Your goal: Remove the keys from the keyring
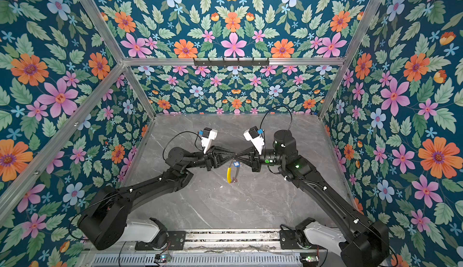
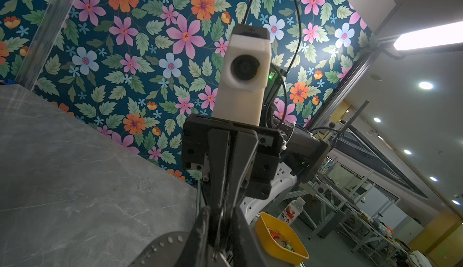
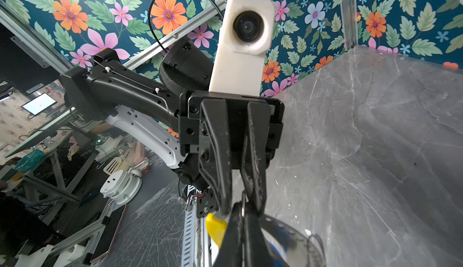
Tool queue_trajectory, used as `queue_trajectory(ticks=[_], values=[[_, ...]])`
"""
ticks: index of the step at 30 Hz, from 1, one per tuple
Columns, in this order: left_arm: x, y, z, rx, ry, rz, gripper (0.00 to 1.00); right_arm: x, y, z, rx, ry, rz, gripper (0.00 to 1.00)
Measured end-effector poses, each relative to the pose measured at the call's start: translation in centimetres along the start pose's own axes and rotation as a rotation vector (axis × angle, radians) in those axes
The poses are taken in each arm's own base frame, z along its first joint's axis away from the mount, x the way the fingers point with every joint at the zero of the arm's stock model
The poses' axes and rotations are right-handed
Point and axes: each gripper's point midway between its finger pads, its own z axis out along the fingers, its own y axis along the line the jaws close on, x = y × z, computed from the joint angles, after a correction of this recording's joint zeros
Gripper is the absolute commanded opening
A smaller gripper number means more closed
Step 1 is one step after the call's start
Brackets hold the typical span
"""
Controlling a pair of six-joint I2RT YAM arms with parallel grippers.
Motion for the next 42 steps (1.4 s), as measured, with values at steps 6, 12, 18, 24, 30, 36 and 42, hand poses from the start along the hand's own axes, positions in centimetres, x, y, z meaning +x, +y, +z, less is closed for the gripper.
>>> queue_trajectory(ticks=[6,12,18,24,30,36,42], values=[[-0.1,-0.3,-0.1,-0.015,0.003,0.026,0.04,0.0,0.2,0.0,-0.008,-0.001,0.004,0.0],[-0.1,-0.4,0.0,-0.027,0.001,0.037,0.0,0.0,0.4,0.1,-0.009,-0.002,-0.002,0.0],[-0.5,-0.6,0.0,-0.04,-0.015,0.042,0.0,-0.2,0.5,0.0,-0.001,-0.02,-0.011,0.1],[-0.6,-0.9,0.2,-0.038,-0.024,0.052,0.0,-0.3,1.0,-0.4,-0.006,-0.043,-0.036,0.0],[-0.9,-1.3,0.3,-0.007,-0.038,0.021,0.26,-0.5,1.3,-0.6,-0.007,-0.058,-0.05,0.0],[-1.8,-3.0,0.1,0.015,-0.058,0.043,0.24,-0.5,1.6,-0.7,-0.009,-0.06,-0.06,0.0],[-1.5,-2.7,-0.1,-0.027,-0.041,0.062,0.24,-0.5,1.5,-0.7,-0.004,-0.061,-0.058,0.0]])
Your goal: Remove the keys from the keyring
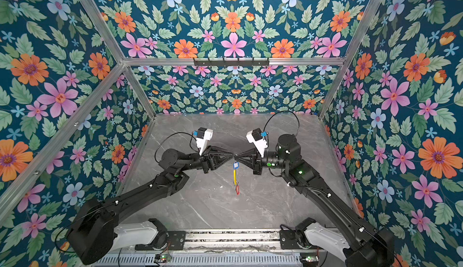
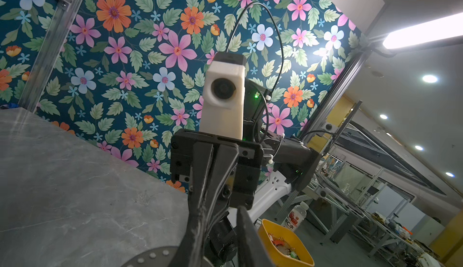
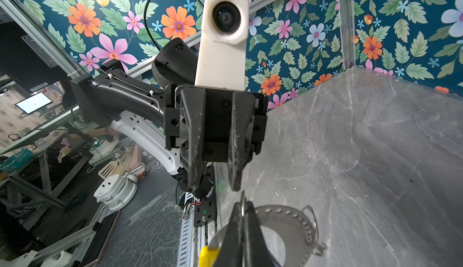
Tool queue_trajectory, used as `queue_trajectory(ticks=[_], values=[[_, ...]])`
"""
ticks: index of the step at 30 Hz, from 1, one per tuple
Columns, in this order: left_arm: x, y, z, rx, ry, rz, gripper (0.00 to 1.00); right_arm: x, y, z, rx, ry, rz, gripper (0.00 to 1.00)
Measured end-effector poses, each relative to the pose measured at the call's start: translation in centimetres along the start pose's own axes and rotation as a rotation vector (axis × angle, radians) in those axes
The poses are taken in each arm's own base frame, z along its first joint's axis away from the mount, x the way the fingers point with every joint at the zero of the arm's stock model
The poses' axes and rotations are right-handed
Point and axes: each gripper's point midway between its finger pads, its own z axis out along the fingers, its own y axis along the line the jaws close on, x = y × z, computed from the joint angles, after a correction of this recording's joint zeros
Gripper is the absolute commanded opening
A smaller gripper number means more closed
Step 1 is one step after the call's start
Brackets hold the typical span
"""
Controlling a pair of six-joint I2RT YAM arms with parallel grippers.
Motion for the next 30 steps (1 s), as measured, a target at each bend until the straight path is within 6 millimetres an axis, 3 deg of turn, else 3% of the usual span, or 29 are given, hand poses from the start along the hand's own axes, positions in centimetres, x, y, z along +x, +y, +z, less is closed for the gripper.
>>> queue_trajectory(ticks=[10,14,30], values=[[0.3,0.7,-0.5,-0.074,0.012,0.015,0.31,-0.5,0.9,-0.4,-0.015,-0.012,-0.012,0.0],[0.2,0.5,-0.5,-0.084,0.018,0.032,0.27,-0.6,1.6,-0.6,-0.031,-0.016,-0.022,0.0],[0.5,-0.3,-0.3,-0.014,0.036,0.011,0.2,-0.7,0.8,-0.1,-0.025,-0.01,-0.003,0.0]])
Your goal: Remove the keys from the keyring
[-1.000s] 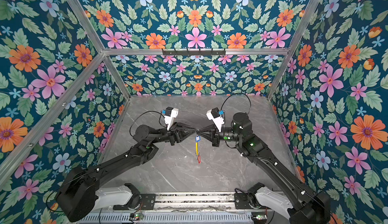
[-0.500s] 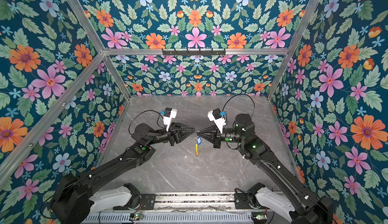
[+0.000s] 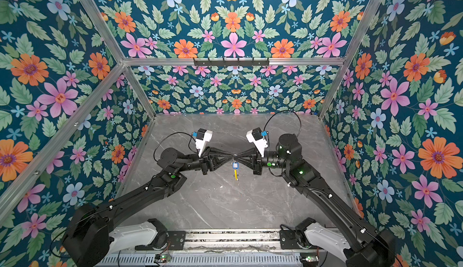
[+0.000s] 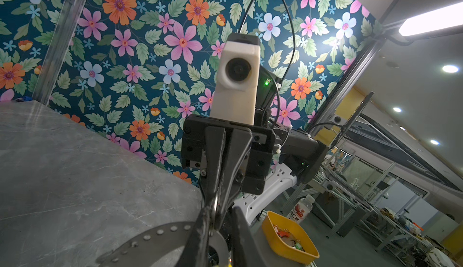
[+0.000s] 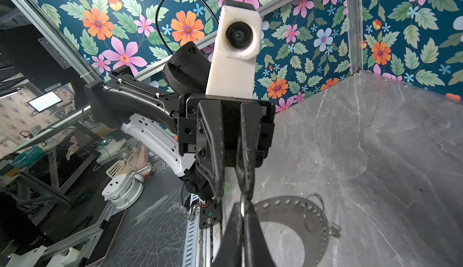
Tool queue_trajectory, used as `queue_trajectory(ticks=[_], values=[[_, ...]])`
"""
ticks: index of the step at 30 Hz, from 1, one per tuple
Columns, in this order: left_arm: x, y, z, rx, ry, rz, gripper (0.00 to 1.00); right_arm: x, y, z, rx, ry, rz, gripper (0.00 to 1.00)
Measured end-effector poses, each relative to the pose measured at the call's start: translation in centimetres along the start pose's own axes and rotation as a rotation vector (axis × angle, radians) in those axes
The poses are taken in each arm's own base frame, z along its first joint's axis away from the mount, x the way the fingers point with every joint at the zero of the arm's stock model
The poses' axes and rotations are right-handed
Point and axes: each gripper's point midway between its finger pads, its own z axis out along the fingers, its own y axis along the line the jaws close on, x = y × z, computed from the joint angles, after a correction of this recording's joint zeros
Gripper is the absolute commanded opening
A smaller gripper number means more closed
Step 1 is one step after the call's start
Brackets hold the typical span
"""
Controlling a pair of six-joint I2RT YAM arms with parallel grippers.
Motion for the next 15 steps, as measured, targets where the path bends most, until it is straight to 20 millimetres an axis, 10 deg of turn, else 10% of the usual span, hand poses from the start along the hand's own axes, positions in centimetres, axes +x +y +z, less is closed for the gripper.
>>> queue_trajectory(ticks=[15], values=[[0.24,0.34,0.18,-0.017,0.007,-0.012,0.02,-0.14,-0.13,0.34,-0.001,-0.002,0.011,0.0]])
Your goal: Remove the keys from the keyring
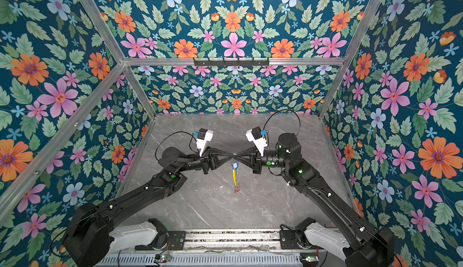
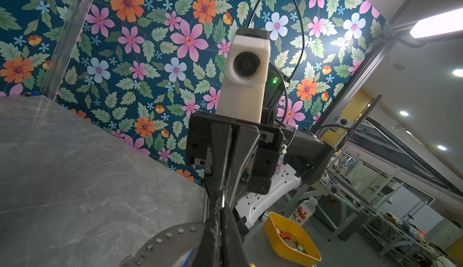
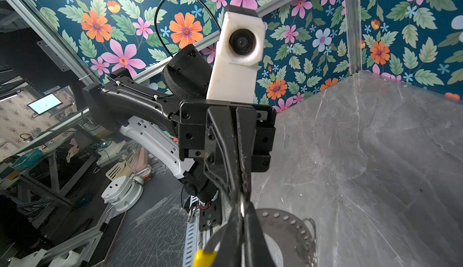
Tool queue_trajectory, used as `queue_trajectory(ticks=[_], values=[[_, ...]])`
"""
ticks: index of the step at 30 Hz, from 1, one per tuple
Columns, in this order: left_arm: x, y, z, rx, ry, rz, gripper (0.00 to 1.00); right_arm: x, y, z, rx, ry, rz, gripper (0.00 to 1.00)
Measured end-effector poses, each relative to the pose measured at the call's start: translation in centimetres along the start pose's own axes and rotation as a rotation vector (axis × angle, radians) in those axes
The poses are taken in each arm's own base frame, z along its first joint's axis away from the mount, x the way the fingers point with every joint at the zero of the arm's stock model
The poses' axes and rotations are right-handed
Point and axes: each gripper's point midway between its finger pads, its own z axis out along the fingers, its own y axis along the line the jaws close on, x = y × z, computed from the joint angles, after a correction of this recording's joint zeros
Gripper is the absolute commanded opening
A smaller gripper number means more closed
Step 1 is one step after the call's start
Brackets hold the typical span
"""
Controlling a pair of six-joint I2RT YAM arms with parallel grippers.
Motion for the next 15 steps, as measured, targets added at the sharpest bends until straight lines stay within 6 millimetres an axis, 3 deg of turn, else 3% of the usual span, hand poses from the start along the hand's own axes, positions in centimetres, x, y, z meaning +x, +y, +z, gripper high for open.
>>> queue_trajectory(ticks=[5,10,15], values=[[-0.3,-0.2,-0.1,-0.023,-0.015,0.038,0.0,-0.2,0.2,0.2,-0.004,-0.008,-0.009,0.0],[-0.6,-0.5,-0.4,-0.062,-0.05,0.077,0.0,-0.5,0.7,0.1,0.0,-0.023,-0.02,0.29],[-1.1,0.0,-0.7,-0.105,-0.086,0.102,0.0,-0.8,1.3,-0.4,0.018,-0.058,-0.043,0.44]])
